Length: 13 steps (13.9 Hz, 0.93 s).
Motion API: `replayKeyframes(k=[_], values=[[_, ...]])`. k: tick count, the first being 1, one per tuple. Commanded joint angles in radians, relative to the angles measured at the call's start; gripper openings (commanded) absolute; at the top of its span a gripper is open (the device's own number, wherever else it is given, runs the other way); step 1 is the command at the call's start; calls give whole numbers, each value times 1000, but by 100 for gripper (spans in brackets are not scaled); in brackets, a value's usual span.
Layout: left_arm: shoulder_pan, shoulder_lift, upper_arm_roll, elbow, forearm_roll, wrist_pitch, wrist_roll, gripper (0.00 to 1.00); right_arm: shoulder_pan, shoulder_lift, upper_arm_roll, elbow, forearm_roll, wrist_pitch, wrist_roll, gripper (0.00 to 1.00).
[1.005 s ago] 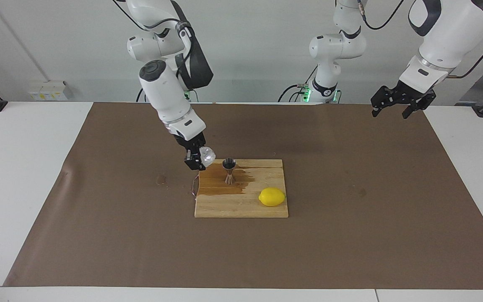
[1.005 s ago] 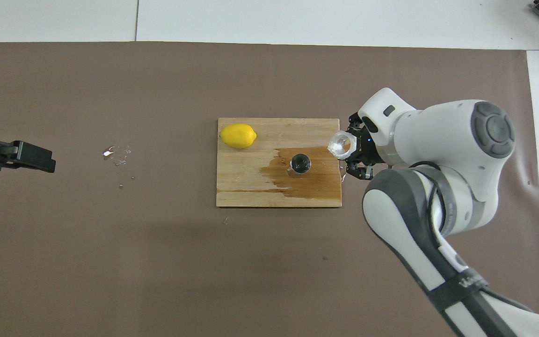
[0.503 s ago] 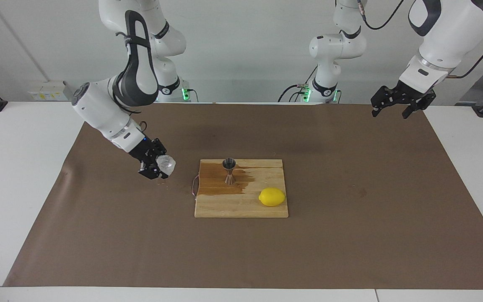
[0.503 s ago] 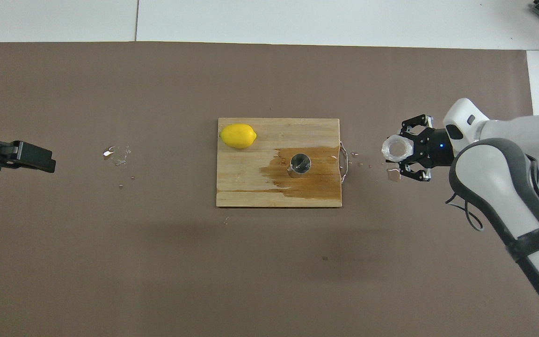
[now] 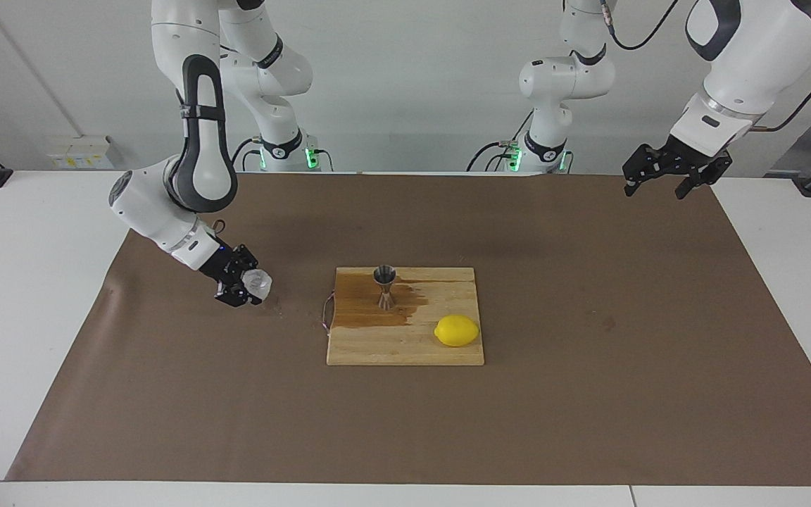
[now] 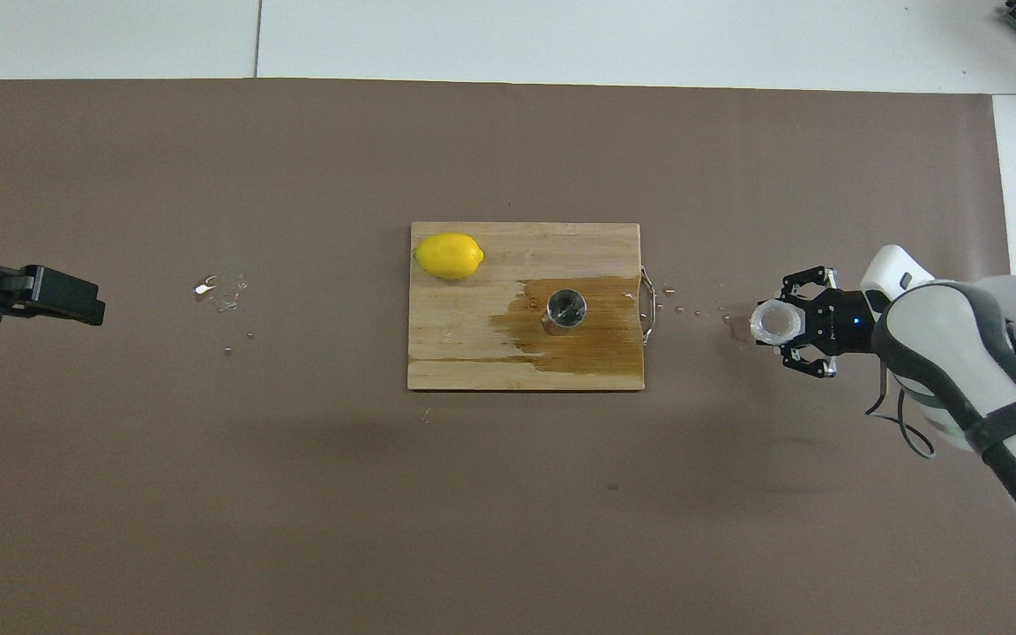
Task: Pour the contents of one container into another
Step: 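Lower the white cup to its starting spot and open the right gripper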
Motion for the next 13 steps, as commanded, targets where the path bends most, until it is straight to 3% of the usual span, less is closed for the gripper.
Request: replayKeyframes(k=[1, 2, 3, 4, 5, 9, 13], values=[[1, -12, 0, -1, 18, -15, 1, 100, -17, 51, 14, -10, 151, 18, -147, 17], [1, -12, 0, -1, 18, -15, 1, 100, -17, 62, 14, -10, 172, 17, -173, 17], [1, -12, 0, -1, 18, -15, 1, 100, -17, 62, 14, -9, 173, 18, -179, 25], [1, -12, 0, -1, 18, -15, 1, 100, -17, 63, 13, -6, 173, 18, -178, 46], [1, -12, 0, -1, 18, -15, 1, 100, -9, 63, 13, -3, 173, 21, -176, 99], [1, -12, 0, -1, 18, -15, 1, 100, 28, -1, 6, -1, 101, 26, -65, 100], [1, -12, 0, -1, 18, -15, 1, 100, 51, -116, 9, -1, -192, -14, 364, 100]])
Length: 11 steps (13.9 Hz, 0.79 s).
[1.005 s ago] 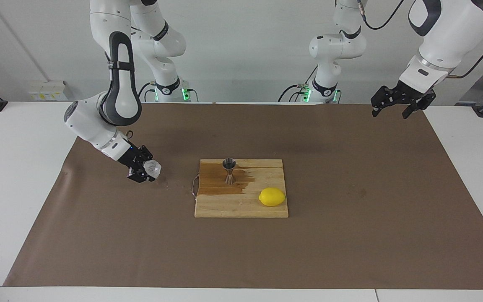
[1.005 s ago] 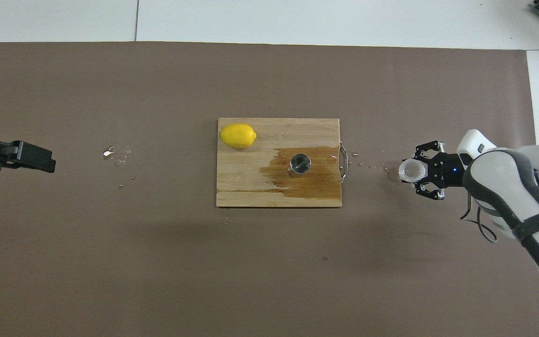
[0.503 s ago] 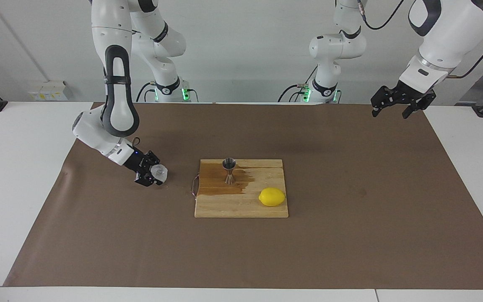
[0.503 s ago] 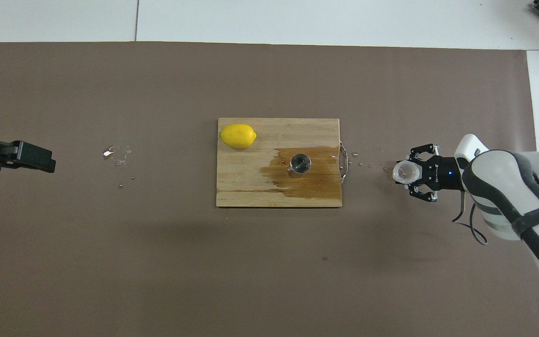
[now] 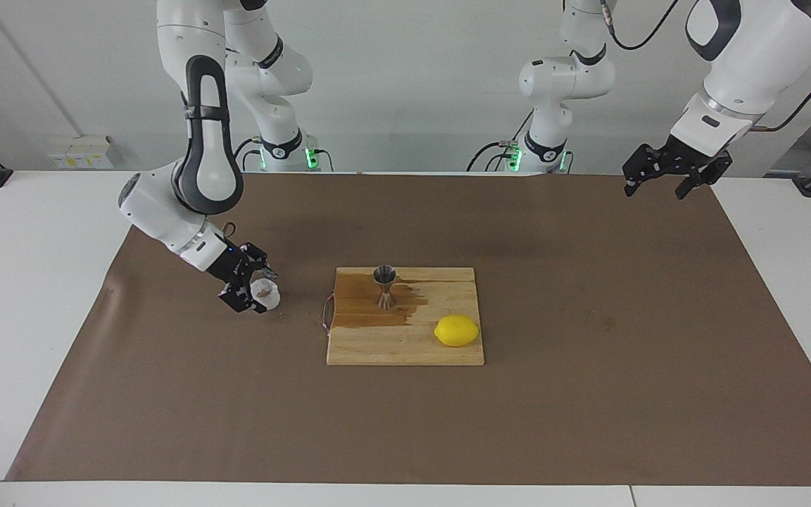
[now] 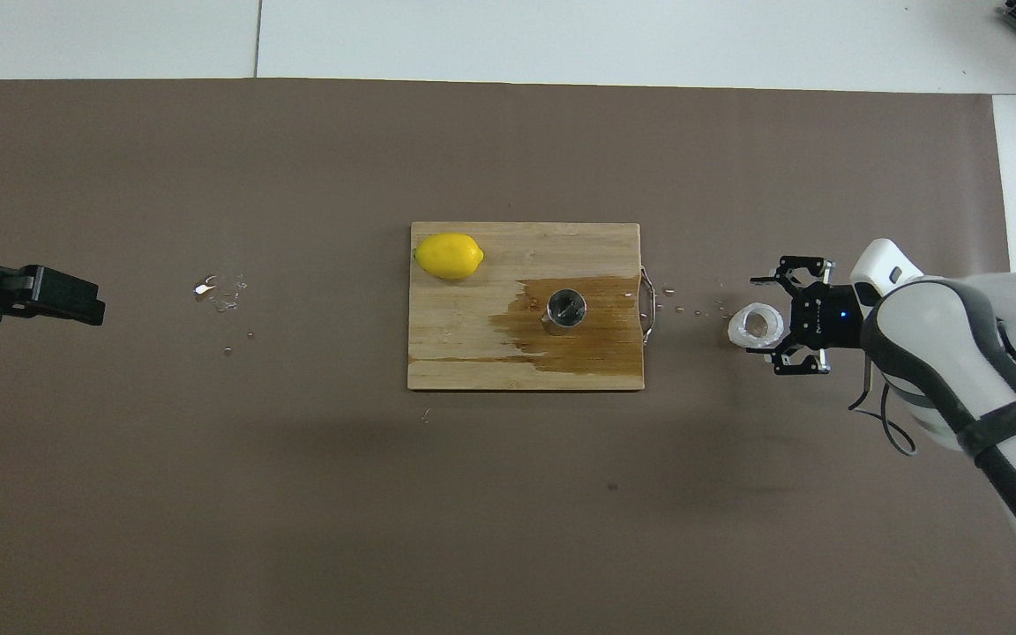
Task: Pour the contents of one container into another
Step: 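Lower the white cup to its starting spot and open the right gripper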
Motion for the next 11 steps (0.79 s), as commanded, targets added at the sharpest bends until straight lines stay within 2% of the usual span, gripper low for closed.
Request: replayKeyframes(k=[1, 7, 11], values=[[1, -12, 0, -1, 18, -15, 1, 100, 13, -88, 5, -16, -173, -46, 297, 100], [1, -12, 0, -1, 18, -15, 1, 100, 91, -145, 5, -13, -625, -84, 1105, 100], [1, -12, 0, -1, 18, -15, 1, 100, 116, -151, 8, 14, -804, -201, 1642, 100]])
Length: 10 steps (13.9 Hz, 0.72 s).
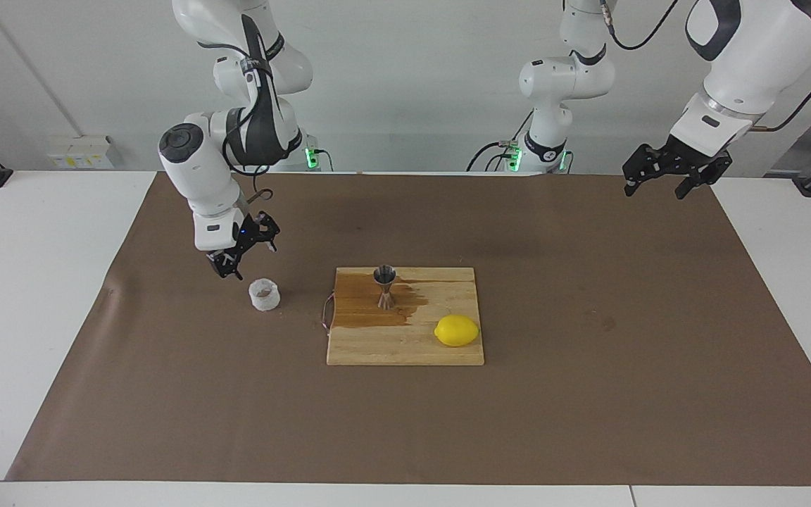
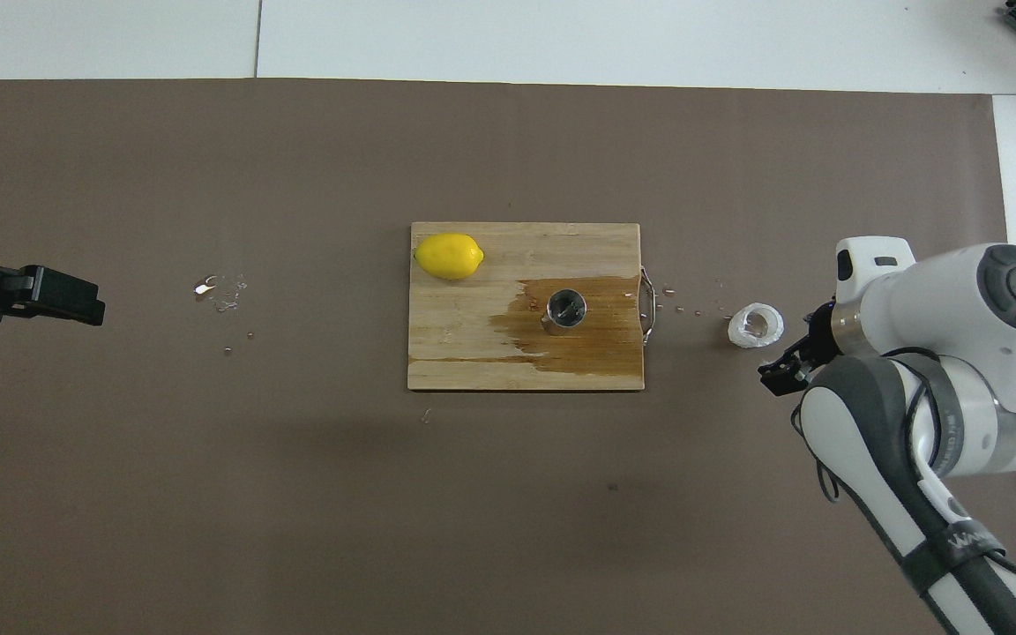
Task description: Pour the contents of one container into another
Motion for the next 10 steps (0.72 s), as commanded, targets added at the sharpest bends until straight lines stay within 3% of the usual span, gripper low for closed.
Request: replayKeyframes(k=[1, 4, 6, 10], values=[[1, -12, 0, -1, 18, -15, 1, 100, -2, -15, 5, 25, -85, -96, 336, 100], [1, -12, 1, -1, 18, -15, 1, 100, -5, -23, 7, 176, -83, -306, 711, 100], [1, -12, 0, -1, 18, -15, 1, 100, -12, -47, 7, 290, -36, -432, 865, 100], [1, -12, 0, -1, 18, -15, 1, 100, -26, -77, -4, 485, 35, -579, 857, 100]])
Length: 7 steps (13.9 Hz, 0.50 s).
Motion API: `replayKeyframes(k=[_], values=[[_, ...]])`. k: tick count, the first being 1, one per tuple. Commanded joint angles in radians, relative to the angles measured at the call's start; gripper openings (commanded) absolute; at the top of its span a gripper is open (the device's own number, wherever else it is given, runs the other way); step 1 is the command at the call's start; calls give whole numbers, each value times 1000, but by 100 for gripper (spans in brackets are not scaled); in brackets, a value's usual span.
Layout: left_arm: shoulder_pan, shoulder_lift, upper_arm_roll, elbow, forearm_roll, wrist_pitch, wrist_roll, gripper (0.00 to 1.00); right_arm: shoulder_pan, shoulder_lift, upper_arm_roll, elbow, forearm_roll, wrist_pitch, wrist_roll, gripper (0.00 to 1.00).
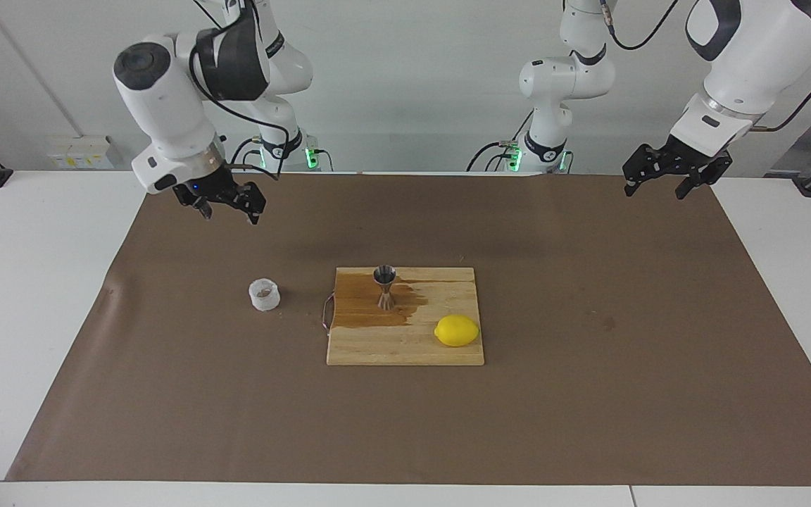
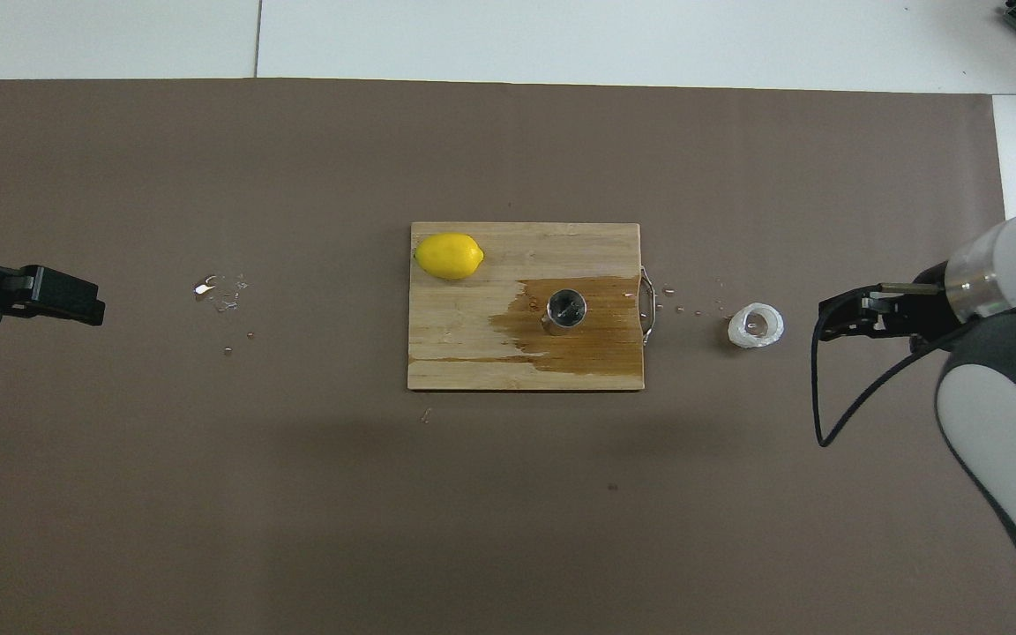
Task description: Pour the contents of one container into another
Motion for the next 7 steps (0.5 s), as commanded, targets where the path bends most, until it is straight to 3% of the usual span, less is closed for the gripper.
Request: replayKeyframes(k=[1, 7], values=[[1, -12, 0, -1, 18, -15, 1, 100, -25, 26, 0, 157, 38, -133, -19, 100], [1, -12, 0, -1, 18, -15, 1, 100, -83, 43, 0, 201, 20, -171, -114, 100]])
